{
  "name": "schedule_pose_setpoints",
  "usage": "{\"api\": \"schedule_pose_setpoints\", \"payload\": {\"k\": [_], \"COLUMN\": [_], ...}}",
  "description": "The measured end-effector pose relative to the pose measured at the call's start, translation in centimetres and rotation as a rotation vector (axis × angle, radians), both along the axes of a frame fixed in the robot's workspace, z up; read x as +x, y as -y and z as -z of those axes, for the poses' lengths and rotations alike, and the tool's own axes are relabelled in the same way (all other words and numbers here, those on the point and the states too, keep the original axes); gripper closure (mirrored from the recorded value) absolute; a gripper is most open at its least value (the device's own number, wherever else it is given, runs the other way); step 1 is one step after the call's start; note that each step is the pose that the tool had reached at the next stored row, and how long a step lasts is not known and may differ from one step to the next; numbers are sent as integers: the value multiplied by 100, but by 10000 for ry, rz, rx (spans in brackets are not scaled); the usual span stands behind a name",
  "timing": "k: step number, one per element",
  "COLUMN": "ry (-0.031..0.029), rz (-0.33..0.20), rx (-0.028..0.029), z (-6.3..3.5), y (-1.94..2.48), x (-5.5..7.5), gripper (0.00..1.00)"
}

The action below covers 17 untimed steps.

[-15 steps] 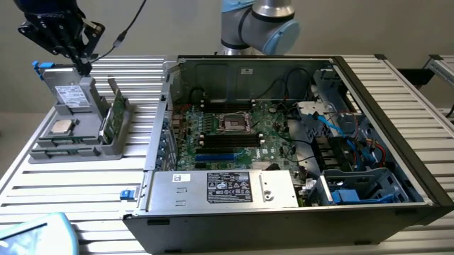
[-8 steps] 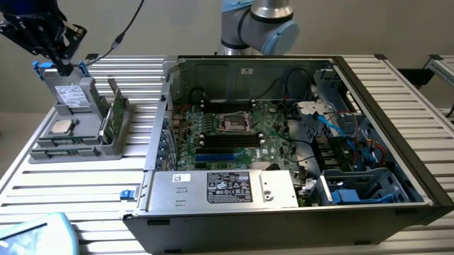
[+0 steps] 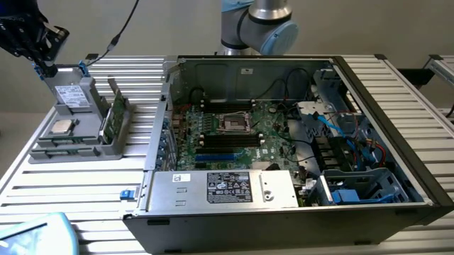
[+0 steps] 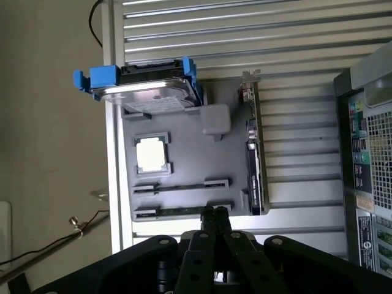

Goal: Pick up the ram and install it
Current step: 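Reach for the ram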

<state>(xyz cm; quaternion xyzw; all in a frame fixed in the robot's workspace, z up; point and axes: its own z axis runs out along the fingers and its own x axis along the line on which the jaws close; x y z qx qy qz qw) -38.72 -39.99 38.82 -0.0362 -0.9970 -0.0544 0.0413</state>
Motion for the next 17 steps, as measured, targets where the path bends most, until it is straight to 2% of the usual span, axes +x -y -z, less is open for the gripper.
{"api": "schedule_pose_setpoints", "payload": {"k": [8,17], "ry": [-18,-93], "rz": [-128,-242], "rx": [-63,-98], "z": [10,44], "y": [23,77], "x": [-93,-133], "gripper": [89,89]}}
